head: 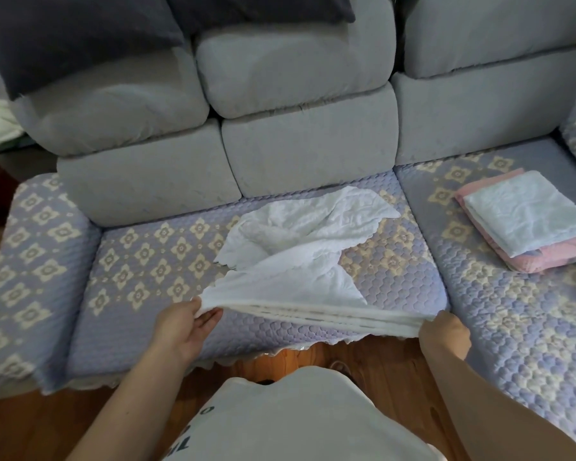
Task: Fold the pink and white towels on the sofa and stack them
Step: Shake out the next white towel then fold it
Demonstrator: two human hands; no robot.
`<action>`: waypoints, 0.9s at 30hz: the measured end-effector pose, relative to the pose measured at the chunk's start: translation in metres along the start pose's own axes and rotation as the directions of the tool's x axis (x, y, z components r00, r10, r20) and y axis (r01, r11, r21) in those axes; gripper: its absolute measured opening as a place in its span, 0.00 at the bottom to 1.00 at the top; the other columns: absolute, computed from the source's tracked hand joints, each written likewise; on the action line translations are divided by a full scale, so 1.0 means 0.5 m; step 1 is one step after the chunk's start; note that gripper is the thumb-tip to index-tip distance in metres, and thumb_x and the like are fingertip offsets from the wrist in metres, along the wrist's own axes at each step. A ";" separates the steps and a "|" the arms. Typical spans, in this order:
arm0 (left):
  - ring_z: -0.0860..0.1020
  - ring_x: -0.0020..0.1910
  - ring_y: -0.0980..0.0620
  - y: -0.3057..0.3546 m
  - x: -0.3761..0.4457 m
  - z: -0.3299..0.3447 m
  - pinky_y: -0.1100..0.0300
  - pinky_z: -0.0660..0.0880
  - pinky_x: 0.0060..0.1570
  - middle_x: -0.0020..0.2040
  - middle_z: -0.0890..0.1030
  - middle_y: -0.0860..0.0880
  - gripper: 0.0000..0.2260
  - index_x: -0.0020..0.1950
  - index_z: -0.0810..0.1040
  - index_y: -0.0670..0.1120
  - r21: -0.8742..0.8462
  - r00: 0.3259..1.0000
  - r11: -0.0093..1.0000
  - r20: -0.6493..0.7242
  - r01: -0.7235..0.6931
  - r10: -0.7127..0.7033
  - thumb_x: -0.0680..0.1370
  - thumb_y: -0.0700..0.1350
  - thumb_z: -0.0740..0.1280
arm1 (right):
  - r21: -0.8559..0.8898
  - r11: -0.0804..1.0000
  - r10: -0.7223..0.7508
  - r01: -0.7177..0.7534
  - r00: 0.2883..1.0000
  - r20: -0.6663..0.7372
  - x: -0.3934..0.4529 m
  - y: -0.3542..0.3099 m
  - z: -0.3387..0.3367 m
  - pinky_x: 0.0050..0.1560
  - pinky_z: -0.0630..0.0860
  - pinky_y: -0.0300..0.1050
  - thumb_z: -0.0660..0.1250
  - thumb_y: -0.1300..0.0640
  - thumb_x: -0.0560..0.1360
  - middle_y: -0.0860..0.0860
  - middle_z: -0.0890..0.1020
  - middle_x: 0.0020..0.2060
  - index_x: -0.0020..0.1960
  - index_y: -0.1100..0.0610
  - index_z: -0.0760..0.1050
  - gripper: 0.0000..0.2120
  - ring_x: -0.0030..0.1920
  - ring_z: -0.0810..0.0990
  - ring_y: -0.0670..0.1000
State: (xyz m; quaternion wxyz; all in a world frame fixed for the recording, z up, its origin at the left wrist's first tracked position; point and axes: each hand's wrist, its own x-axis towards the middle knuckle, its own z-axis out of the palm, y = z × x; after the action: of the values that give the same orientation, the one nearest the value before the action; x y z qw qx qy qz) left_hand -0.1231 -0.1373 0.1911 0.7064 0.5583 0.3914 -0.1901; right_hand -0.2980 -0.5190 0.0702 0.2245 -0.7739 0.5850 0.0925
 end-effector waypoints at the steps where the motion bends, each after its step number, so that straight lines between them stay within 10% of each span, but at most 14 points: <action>1: 0.78 0.51 0.43 -0.001 0.002 -0.002 0.49 0.74 0.59 0.53 0.77 0.38 0.12 0.68 0.69 0.34 -0.007 1.000 1.000 0.004 0.003 -0.003 0.85 0.36 0.59 | 0.037 0.999 0.003 -0.002 1.000 -0.024 -0.001 0.003 -0.002 0.46 0.73 0.52 0.61 0.66 0.78 0.62 0.80 0.48 0.50 0.64 0.75 0.04 0.48 0.77 0.62; 5: 0.78 0.54 0.42 0.002 0.017 -0.019 0.47 0.74 0.62 0.63 0.74 0.36 0.16 0.72 0.66 0.33 -0.050 0.999 0.998 -0.030 0.023 -0.024 0.85 0.36 0.59 | 0.183 0.910 -0.330 0.371 0.918 -0.222 -0.003 0.026 -0.003 0.38 0.74 0.53 0.62 0.76 0.69 0.58 0.78 0.41 0.43 0.62 0.76 0.11 0.38 0.76 0.61; 9: 0.74 0.60 0.41 0.020 0.045 -0.048 0.47 0.72 0.66 0.70 0.71 0.36 0.17 0.74 0.65 0.34 -0.092 0.994 0.995 -0.089 0.049 -0.057 0.85 0.36 0.57 | -0.161 0.528 -0.849 0.834 0.518 -0.107 0.031 0.070 -0.009 0.30 0.79 0.52 0.74 0.76 0.62 0.58 0.81 0.53 0.50 0.63 0.82 0.19 0.36 0.82 0.60; 12: 0.75 0.63 0.41 0.025 0.056 -0.058 0.48 0.73 0.66 0.71 0.71 0.36 0.17 0.74 0.65 0.35 -0.101 0.992 0.993 -0.109 0.055 -0.066 0.85 0.36 0.57 | -0.288 0.251 -0.957 0.924 0.281 0.069 0.032 0.073 -0.034 0.27 0.79 0.51 0.73 0.76 0.61 0.60 0.79 0.60 0.47 0.60 0.80 0.18 0.36 0.82 0.60; 16: 0.76 0.62 0.42 0.025 0.060 -0.060 0.49 0.73 0.65 0.70 0.73 0.37 0.17 0.74 0.66 0.36 -0.106 0.987 0.993 -0.141 0.057 -0.071 0.85 0.36 0.56 | -0.320 0.099 -0.981 0.942 0.146 0.127 0.027 0.066 -0.058 0.24 0.76 0.49 0.66 0.75 0.64 0.58 0.78 0.59 0.43 0.58 0.77 0.14 0.36 0.80 0.57; 18: 0.75 0.60 0.42 0.023 0.062 -0.060 0.48 0.73 0.65 0.70 0.73 0.37 0.17 0.74 0.66 0.36 -0.104 0.987 0.993 -0.142 0.055 -0.069 0.85 0.36 0.57 | -0.337 0.231 -0.959 0.913 0.271 0.076 0.030 0.060 -0.063 0.25 0.76 0.48 0.64 0.68 0.67 0.58 0.82 0.53 0.45 0.59 0.80 0.10 0.35 0.81 0.58; 23: 0.75 0.63 0.40 0.005 0.056 -0.048 0.48 0.73 0.66 0.69 0.72 0.36 0.17 0.74 0.65 0.35 -0.053 0.987 0.998 -0.150 0.044 -0.051 0.85 0.36 0.57 | -0.232 0.821 -0.532 0.521 0.847 0.020 0.039 0.018 -0.061 0.29 0.73 0.46 0.68 0.63 0.73 0.51 0.77 0.28 0.34 0.59 0.76 0.09 0.28 0.76 0.54; 27: 0.73 0.68 0.38 -0.010 0.050 -0.043 0.48 0.74 0.64 0.70 0.72 0.35 0.17 0.73 0.65 0.33 0.002 0.984 0.998 -0.166 0.060 -0.059 0.85 0.36 0.58 | -0.033 0.971 -0.233 0.237 0.969 0.086 0.037 0.011 -0.055 0.29 0.69 0.43 0.64 0.59 0.74 0.53 0.78 0.29 0.31 0.57 0.74 0.12 0.31 0.77 0.54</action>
State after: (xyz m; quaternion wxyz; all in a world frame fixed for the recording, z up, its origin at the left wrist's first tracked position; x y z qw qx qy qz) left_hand -0.1183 -0.1146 0.1674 0.6635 0.5626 0.4646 -0.1653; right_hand -0.3011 -0.5485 0.0857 0.2409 -0.8379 0.4774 0.1092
